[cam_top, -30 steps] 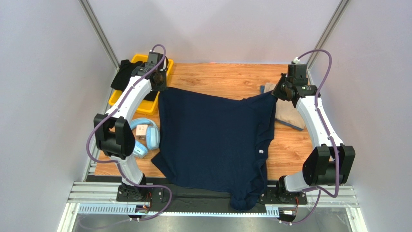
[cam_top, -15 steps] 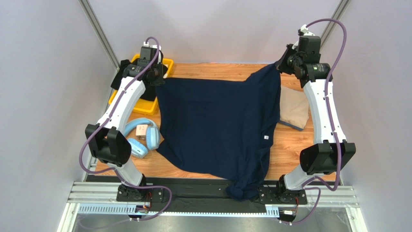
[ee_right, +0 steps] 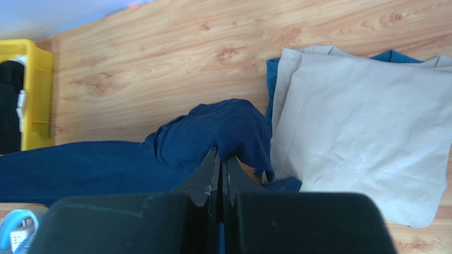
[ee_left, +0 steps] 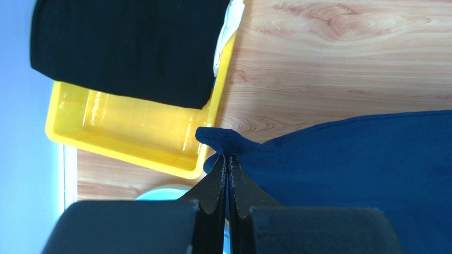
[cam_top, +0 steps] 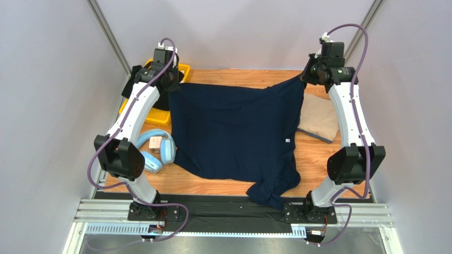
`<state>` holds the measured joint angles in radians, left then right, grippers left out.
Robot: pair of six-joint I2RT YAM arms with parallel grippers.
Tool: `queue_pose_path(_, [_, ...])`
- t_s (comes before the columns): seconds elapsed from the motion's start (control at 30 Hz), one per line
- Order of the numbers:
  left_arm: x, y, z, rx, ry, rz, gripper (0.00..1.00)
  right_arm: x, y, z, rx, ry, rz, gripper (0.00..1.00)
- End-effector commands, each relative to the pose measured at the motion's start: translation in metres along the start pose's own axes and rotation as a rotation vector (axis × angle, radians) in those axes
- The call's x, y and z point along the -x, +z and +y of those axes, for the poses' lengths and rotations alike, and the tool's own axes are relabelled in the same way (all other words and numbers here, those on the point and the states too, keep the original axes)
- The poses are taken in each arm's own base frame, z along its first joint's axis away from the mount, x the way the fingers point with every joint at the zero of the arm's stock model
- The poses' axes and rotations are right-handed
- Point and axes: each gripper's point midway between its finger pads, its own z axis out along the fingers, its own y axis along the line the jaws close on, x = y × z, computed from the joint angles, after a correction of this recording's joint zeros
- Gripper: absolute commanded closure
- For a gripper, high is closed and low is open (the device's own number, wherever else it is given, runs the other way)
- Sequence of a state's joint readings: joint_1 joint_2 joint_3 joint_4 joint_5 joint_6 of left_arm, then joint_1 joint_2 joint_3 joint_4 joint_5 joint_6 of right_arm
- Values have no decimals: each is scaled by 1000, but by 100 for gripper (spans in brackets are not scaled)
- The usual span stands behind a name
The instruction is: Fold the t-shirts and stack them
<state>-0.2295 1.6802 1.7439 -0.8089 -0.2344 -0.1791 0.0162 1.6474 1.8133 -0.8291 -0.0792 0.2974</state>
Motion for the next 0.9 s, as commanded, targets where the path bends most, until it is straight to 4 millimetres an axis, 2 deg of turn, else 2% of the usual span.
queue_pose_path(0.0, [11,9,1,18,14,-9,100,6,8,-8,-31,-26,-1,100])
queue_pose_path(0.07, [13,5,0,14,-2,-19,100,12,3,-4,-21,-22,-16,100])
queue_pose_path(0.1, [17,-3,2,13,-10,-40,100,15,-1,-3,-20,-20,-30,100])
queue_pose_path(0.17, [23,-13,5,14,-24,-81,100,28,-19,2,-11,-8,-84,100])
queue_pose_path(0.23, [29,-32,9,9,-34,-127,100,38,-35,7,6,-3,-133,100])
queue_pose_path(0.27, [32,-40,10,7,-37,-144,100,47,-56,13,26,-3,-181,100])
queue_pose_path(0.33, [36,-64,16,1,-50,-192,100,53,-74,18,47,8,-221,100])
queue_pose_path(0.37, [41,-84,19,-9,-64,-231,100,59,-96,22,64,10,-265,100])
queue_pose_path(0.43, [38,-102,20,-28,-83,-257,100,61,-116,26,83,18,-301,100])
queue_pose_path(0.47, [41,-126,21,-57,-96,-305,100,60,-123,27,91,23,-310,100])
queue_pose_path(0.5, [36,-134,22,-67,-104,-313,100,62,-147,31,109,26,-353,100])
queue_pose_path(0.53, [35,-145,23,-82,-118,-331,100,62,-158,31,117,28,-370,100])
queue_pose_path(0.57, [34,-172,24,-123,-130,-382,100,59,-166,31,119,29,-379,100])
queue_pose_path(0.6, [28,-181,24,-140,-132,-391,100,60,-192,32,130,29,-429,100])
queue_pose_path(0.63, [24,-194,23,-167,-139,-403,100,60,-204,33,137,32,-449,100])
queue_pose_path(0.67, [22,-220,28,-183,-150,-455,100,59,-216,33,139,32,-468,100])
queue_pose_path(0.73, [11,-244,31,-205,-153,-468,100,57,-253,32,142,30,-531,100])
queue_pose_path(0.77, [10,-269,36,-217,-157,-513,100,57,-265,32,142,29,-553,100])
queue_pose_path(0.83, [-2,-290,39,-235,-146,-512,100,55,-298,32,153,25,-607,100])
queue_pose_path(0.87, [-3,-312,44,-247,-145,-558,100,53,-308,32,155,26,-623,100])
